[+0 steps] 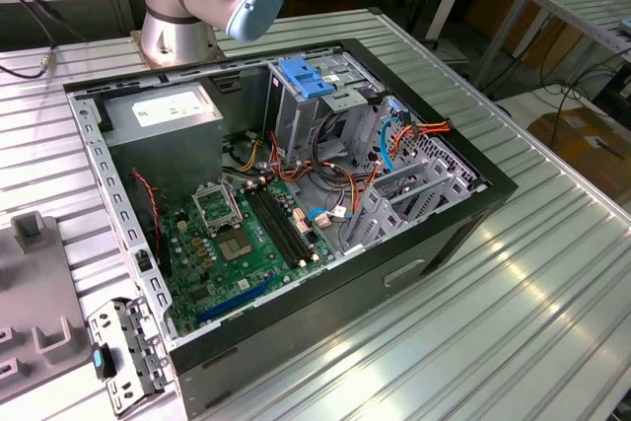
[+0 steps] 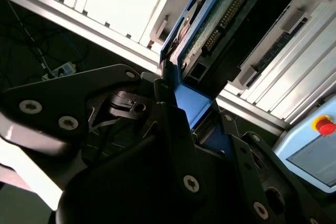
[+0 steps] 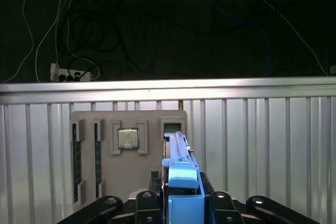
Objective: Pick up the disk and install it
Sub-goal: 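Pick up the disk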
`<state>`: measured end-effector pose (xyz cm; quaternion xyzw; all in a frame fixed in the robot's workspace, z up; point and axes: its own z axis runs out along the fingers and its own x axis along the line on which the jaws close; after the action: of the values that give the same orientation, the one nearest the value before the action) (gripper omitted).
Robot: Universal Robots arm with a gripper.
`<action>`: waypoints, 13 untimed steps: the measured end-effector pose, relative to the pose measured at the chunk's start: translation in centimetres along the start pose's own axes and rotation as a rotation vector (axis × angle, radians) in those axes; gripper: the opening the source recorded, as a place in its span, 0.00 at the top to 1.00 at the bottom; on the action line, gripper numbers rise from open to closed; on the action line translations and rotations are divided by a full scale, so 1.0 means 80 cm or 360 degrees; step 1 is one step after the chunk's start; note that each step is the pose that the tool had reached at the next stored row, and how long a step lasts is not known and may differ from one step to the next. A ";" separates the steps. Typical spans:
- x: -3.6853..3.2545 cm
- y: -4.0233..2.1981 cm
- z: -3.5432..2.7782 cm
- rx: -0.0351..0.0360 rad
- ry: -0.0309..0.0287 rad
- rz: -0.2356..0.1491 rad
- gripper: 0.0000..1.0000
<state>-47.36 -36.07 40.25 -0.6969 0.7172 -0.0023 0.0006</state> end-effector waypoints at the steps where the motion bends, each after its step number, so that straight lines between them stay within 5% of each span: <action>1: 0.0000 0.0000 -0.0008 0.0000 0.00001 0.0000 0.63; 13: 0.0000 -0.0001 -0.0150 0.0000 0.00031 0.0000 0.63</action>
<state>-47.36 -36.07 41.45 -0.6969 0.7172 -0.0030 -0.0001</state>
